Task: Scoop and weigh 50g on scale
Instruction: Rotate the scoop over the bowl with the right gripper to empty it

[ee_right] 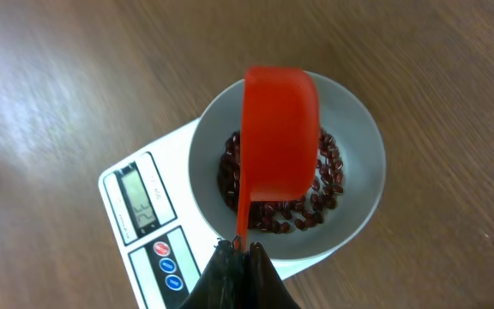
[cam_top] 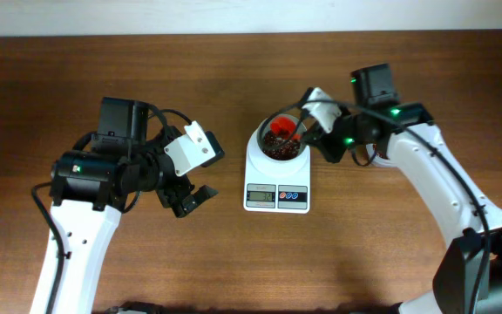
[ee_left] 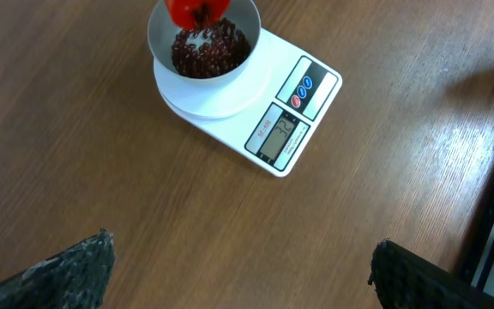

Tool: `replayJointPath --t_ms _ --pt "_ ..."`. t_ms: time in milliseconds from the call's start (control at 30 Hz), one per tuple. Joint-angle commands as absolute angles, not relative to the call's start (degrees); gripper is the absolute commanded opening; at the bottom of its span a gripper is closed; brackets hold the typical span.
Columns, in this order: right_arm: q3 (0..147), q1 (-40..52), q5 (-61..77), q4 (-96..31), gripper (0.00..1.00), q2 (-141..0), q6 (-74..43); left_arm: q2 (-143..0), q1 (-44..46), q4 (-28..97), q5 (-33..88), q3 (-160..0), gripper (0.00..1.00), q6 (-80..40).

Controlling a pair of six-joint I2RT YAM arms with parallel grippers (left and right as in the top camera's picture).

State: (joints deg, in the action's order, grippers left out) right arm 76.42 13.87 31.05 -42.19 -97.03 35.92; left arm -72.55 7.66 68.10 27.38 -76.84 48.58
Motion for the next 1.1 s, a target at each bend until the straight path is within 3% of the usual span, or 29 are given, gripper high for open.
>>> replayJointPath --t_ms 0,667,933,1067 --pt "77.2 16.1 19.1 -42.2 0.04 -96.5 35.5 -72.4 7.7 68.2 27.6 -77.0 0.99 48.2" --pt "84.3 16.5 15.8 -46.0 0.04 -90.8 27.3 -72.4 7.7 68.2 27.6 -77.0 0.99 48.2" --pt "84.4 16.8 15.3 -47.6 0.04 -95.5 26.8 -72.4 7.7 68.2 27.6 -77.0 0.99 48.2" --pt "86.7 11.2 10.2 -49.3 0.04 -89.5 19.0 -72.4 7.7 68.2 27.6 -77.0 0.99 48.2"
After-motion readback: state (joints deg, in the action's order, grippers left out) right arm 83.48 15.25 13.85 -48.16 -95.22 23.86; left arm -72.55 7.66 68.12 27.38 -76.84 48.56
